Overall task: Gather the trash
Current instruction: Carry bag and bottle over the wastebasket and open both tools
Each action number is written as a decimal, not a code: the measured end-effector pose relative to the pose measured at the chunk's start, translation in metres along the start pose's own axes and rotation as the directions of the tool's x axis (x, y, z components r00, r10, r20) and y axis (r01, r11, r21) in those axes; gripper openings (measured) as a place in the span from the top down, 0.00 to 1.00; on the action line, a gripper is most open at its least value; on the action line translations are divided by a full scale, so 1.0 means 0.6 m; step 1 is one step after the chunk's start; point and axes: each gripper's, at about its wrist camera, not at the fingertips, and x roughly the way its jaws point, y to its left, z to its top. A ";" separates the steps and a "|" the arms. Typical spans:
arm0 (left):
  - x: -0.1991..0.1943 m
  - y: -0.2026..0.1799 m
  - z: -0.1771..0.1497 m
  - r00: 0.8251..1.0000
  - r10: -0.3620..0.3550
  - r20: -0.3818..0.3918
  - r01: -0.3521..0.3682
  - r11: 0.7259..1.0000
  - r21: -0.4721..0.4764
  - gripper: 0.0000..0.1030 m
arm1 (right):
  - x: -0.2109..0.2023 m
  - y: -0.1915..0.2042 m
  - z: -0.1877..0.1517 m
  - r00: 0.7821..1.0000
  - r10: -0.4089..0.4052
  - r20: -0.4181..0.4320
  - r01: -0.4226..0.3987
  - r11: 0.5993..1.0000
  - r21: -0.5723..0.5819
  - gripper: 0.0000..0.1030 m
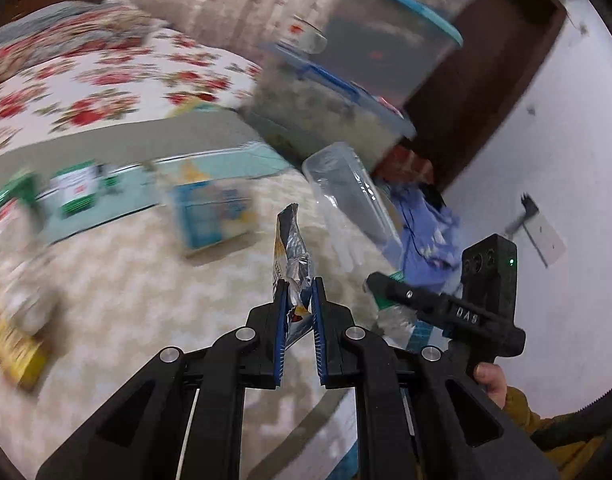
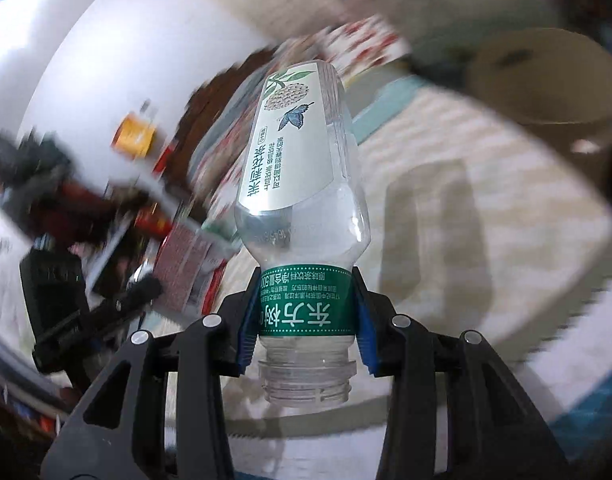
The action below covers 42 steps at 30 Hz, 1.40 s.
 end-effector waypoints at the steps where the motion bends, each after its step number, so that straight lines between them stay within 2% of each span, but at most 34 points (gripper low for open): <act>1: 0.021 -0.012 0.010 1.000 -0.010 -0.016 0.010 1.000 0.016 0.89 | -0.017 -0.026 0.008 0.999 -0.023 0.032 0.022 0.999 0.047 0.58; 5: 0.129 -0.066 0.061 0.995 -0.042 -0.087 0.049 0.996 0.081 0.89 | -0.052 -0.116 0.035 0.995 -0.056 0.086 0.033 0.970 0.241 0.58; 7: 0.175 -0.088 0.083 0.993 -0.045 -0.108 0.056 0.992 0.109 0.89 | -0.061 -0.145 0.046 0.993 -0.064 0.099 0.033 0.957 0.287 0.58; 12: 0.302 -0.147 0.140 0.985 -0.033 -0.168 0.061 0.984 0.168 0.89 | -0.069 -0.200 0.080 0.987 -0.085 0.136 0.030 0.932 0.361 0.58; 17: 0.403 -0.175 0.180 0.976 0.003 -0.216 0.040 0.980 0.194 0.89 | -0.067 -0.248 0.115 0.979 -0.114 0.169 0.032 0.904 0.426 0.58; 21: 0.462 -0.189 0.202 0.973 0.026 -0.229 0.020 0.980 0.199 0.89 | -0.066 -0.283 0.152 0.977 -0.128 0.171 0.042 0.900 0.434 0.56; 22: 0.476 -0.192 0.208 0.973 0.035 -0.227 0.010 0.980 0.196 0.82 | -0.067 -0.288 0.159 0.976 -0.138 0.171 0.051 0.899 0.435 0.53; 23: 0.491 -0.192 0.214 0.972 0.047 -0.229 -0.001 0.981 0.195 0.77 | -0.067 -0.290 0.164 0.975 -0.141 0.172 0.053 0.899 0.435 0.44; 25: 0.507 -0.196 0.218 0.973 0.069 -0.222 -0.024 0.980 0.200 0.53 | -0.069 -0.291 0.177 0.969 -0.167 0.182 0.077 0.904 0.419 0.39; 27: 0.516 -0.196 0.220 0.972 0.098 -0.213 -0.053 0.977 0.206 0.48 | -0.076 -0.290 0.187 0.962 -0.181 0.205 0.091 0.918 0.387 0.38; 30: 0.515 -0.195 0.221 0.970 0.114 -0.215 -0.070 0.977 0.200 0.48 | -0.095 -0.285 0.194 0.941 -0.218 0.258 0.124 0.934 0.336 0.37; 34: 0.468 -0.187 0.211 0.977 0.123 -0.172 -0.091 0.978 0.187 0.48 | -0.106 -0.283 0.188 0.929 -0.232 0.287 0.142 0.943 0.303 0.37; 38: 0.379 -0.163 0.178 0.985 0.125 -0.121 -0.109 0.986 0.130 0.48 | -0.102 -0.266 0.176 0.937 -0.224 0.267 0.151 0.951 0.269 0.37; 40: 0.323 -0.143 0.146 0.983 0.153 -0.099 -0.142 0.985 0.102 0.47 | -0.097 -0.252 0.169 0.949 -0.204 0.243 0.144 0.960 0.242 0.37; 42: 0.272 -0.119 0.105 0.974 0.206 -0.093 -0.198 0.976 0.087 0.47 | -0.085 -0.232 0.160 0.961 -0.177 0.211 0.133 0.970 0.205 0.37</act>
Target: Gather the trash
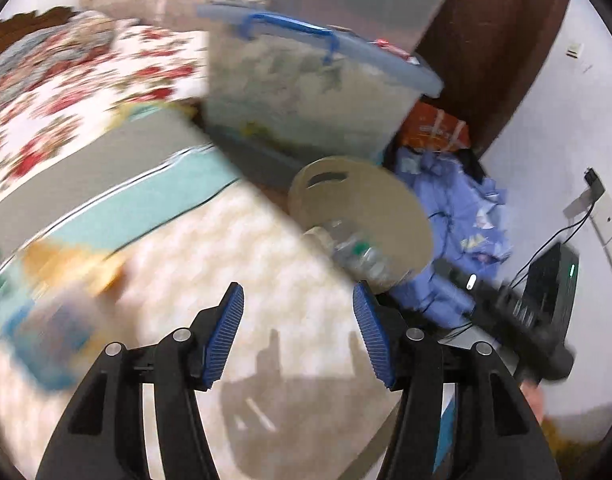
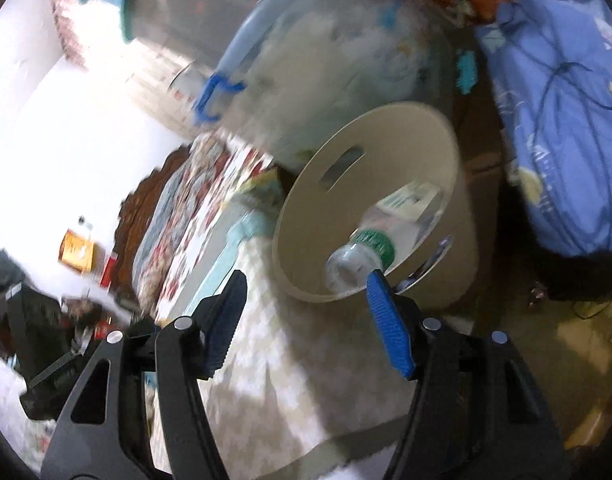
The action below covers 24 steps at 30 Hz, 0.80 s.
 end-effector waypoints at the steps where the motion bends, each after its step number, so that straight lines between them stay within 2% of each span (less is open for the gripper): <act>1: -0.011 0.011 -0.016 1.000 0.017 -0.005 -0.017 1.000 -0.007 0.47 | 0.004 0.012 -0.008 1.000 0.008 -0.018 -0.009 1.000 -0.022 0.37; 6: -0.070 0.098 -0.108 0.994 0.095 -0.059 -0.100 0.991 -0.085 0.47 | 0.029 0.066 -0.047 0.996 0.047 -0.072 -0.053 0.995 -0.089 0.38; 11: -0.135 0.181 -0.163 0.989 0.143 -0.038 -0.147 0.979 -0.139 0.47 | 0.070 0.137 -0.101 0.984 0.106 -0.144 -0.123 0.986 -0.113 0.39; 15: -0.180 0.237 -0.189 0.990 0.144 -0.004 -0.142 0.972 -0.188 0.47 | 0.128 0.214 -0.142 0.950 0.150 -0.274 -0.197 0.968 -0.155 0.40; 17: -0.197 0.261 -0.202 0.991 0.135 0.015 -0.129 0.968 -0.214 0.47 | 0.168 0.254 -0.144 0.937 0.137 -0.320 -0.205 0.960 -0.190 0.43; 24: -0.241 0.301 -0.231 0.991 0.105 0.088 -0.078 0.961 -0.264 0.47 | 0.275 0.338 -0.137 0.922 0.111 -0.370 -0.194 0.961 -0.196 0.48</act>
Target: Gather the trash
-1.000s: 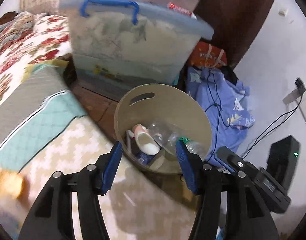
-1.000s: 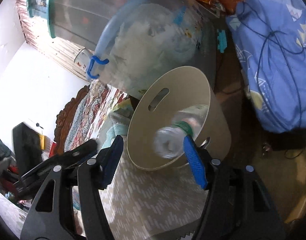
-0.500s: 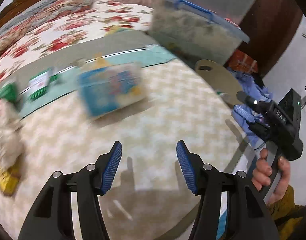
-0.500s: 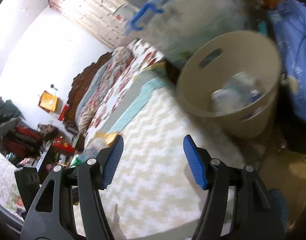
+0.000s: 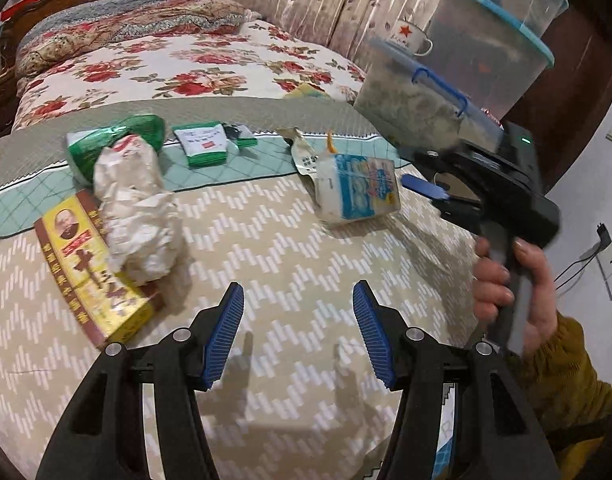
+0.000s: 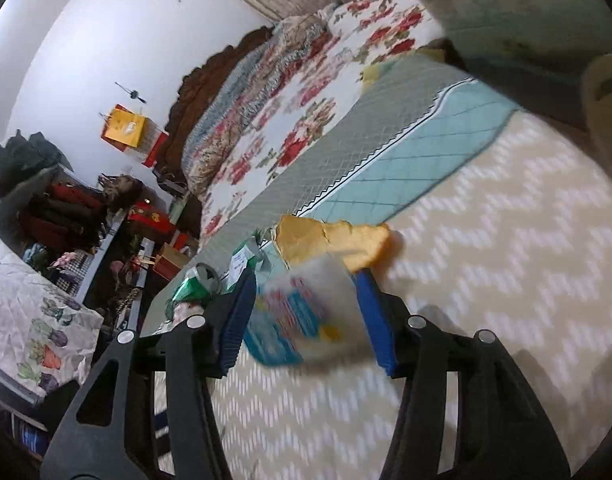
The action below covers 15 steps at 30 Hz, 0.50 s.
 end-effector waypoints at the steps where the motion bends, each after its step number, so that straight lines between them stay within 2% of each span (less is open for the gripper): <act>1: -0.003 0.005 0.001 1.000 -0.007 0.003 0.007 1.000 0.000 0.47 | 0.014 0.006 -0.006 1.000 -0.008 -0.019 0.008 1.000 0.000 0.50; 3: -0.010 0.010 0.004 1.000 -0.016 0.015 0.015 1.000 0.008 0.47 | 0.031 0.023 -0.030 0.996 0.026 -0.086 -0.026 1.000 0.005 0.50; 5: -0.018 0.015 0.006 0.999 -0.020 0.036 0.019 1.000 0.018 0.47 | 0.035 0.061 -0.087 0.972 0.131 -0.197 -0.142 0.989 -0.042 0.50; 8: -0.020 0.023 0.012 0.998 -0.041 0.048 0.041 0.999 0.006 0.47 | 0.015 0.103 -0.174 0.948 0.142 -0.285 -0.193 0.969 -0.157 0.50; 10: -0.016 0.027 0.014 0.997 -0.053 0.049 0.053 0.999 -0.001 0.47 | 0.007 0.105 -0.205 0.943 0.126 -0.308 -0.187 0.966 -0.178 0.50; 12: -0.012 0.029 0.012 0.997 -0.055 0.047 0.055 0.998 -0.003 0.47 | -0.006 0.099 -0.229 0.958 0.060 -0.281 -0.126 0.966 -0.225 0.50; 15: -0.012 0.039 0.006 0.998 -0.051 0.040 0.052 0.999 -0.012 0.47 | -0.016 0.083 -0.238 0.969 0.012 -0.246 -0.072 0.969 -0.234 0.50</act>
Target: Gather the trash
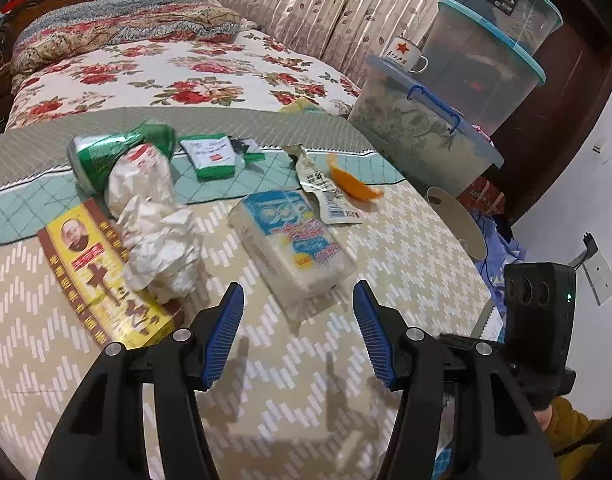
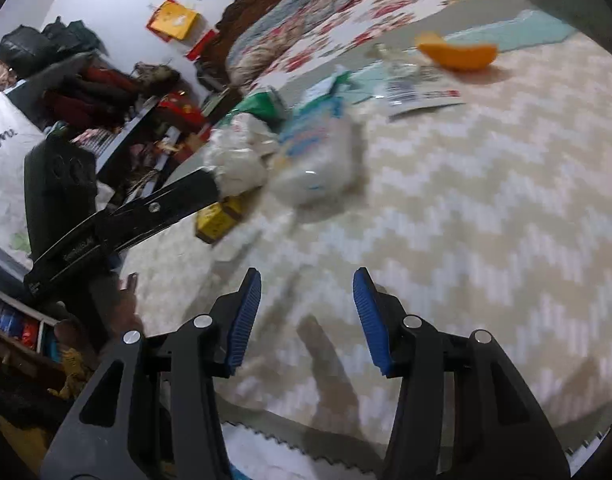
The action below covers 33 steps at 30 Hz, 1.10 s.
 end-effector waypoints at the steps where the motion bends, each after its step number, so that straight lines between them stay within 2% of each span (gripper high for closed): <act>1: -0.005 0.007 -0.002 1.000 0.010 0.005 -0.010 1.000 0.000 0.47 | -0.002 -0.006 0.000 1.000 -0.017 0.010 0.017 1.000 0.009 0.50; 4: -0.035 0.038 -0.005 0.997 0.062 0.042 -0.061 0.998 -0.027 0.47 | -0.007 -0.014 0.012 0.999 -0.036 0.037 0.035 0.999 0.027 0.50; 9: -0.076 0.108 0.004 0.986 0.145 0.084 -0.134 0.983 -0.122 0.47 | -0.003 -0.003 0.024 0.996 -0.068 0.061 0.068 0.998 -0.009 0.47; 11: -0.081 0.124 0.011 0.984 0.156 0.090 -0.143 0.980 -0.139 0.47 | 0.005 0.008 0.028 0.994 -0.085 0.071 0.088 0.996 -0.030 0.34; 13: -0.079 0.124 0.019 0.983 0.158 0.095 -0.146 0.981 -0.124 0.47 | 0.010 0.019 0.033 0.992 -0.099 0.081 0.103 0.994 -0.047 0.30; 16: -0.063 0.110 0.033 0.982 0.168 0.092 -0.161 0.984 -0.079 0.39 | 0.022 0.036 0.043 0.989 -0.122 0.087 0.129 0.989 -0.078 0.27; 21: -0.017 0.084 0.047 0.982 0.176 0.074 -0.176 0.984 -0.002 0.39 | 0.041 0.048 0.068 0.981 -0.170 0.096 0.182 0.974 -0.136 0.21; 25: 0.014 0.095 0.045 0.984 0.178 0.025 -0.177 0.984 -0.028 0.42 | 0.067 0.057 0.098 0.977 -0.192 0.090 0.204 0.965 -0.166 0.18; 26: 0.015 0.098 0.043 0.985 0.170 0.021 -0.170 0.985 -0.036 0.48 | 0.072 0.058 0.101 0.976 -0.197 0.089 0.210 0.963 -0.172 0.18; 27: 0.016 0.098 0.040 0.990 0.142 0.013 -0.142 0.989 -0.037 0.67 | 0.079 0.061 0.105 0.976 -0.202 0.085 0.215 0.960 -0.180 0.18; 29: 0.010 0.094 0.035 0.993 0.118 0.017 -0.117 0.993 -0.032 0.67 | 0.091 0.064 0.110 0.974 -0.215 0.076 0.226 0.955 -0.190 0.21; 30: 0.004 0.089 0.032 0.994 0.107 0.024 -0.106 0.994 -0.025 0.68 | 0.095 0.066 0.109 0.973 -0.220 0.069 0.230 0.953 -0.196 0.26; 31: -0.001 0.083 0.028 0.995 0.093 0.027 -0.092 0.996 -0.016 0.68 | 0.099 0.066 0.107 0.973 -0.223 0.053 0.229 0.952 -0.203 0.39; 33: -0.014 0.073 0.021 0.998 0.057 0.031 -0.056 0.998 -0.013 0.68 | 0.091 0.068 0.096 0.974 -0.220 0.061 0.228 0.951 -0.210 0.40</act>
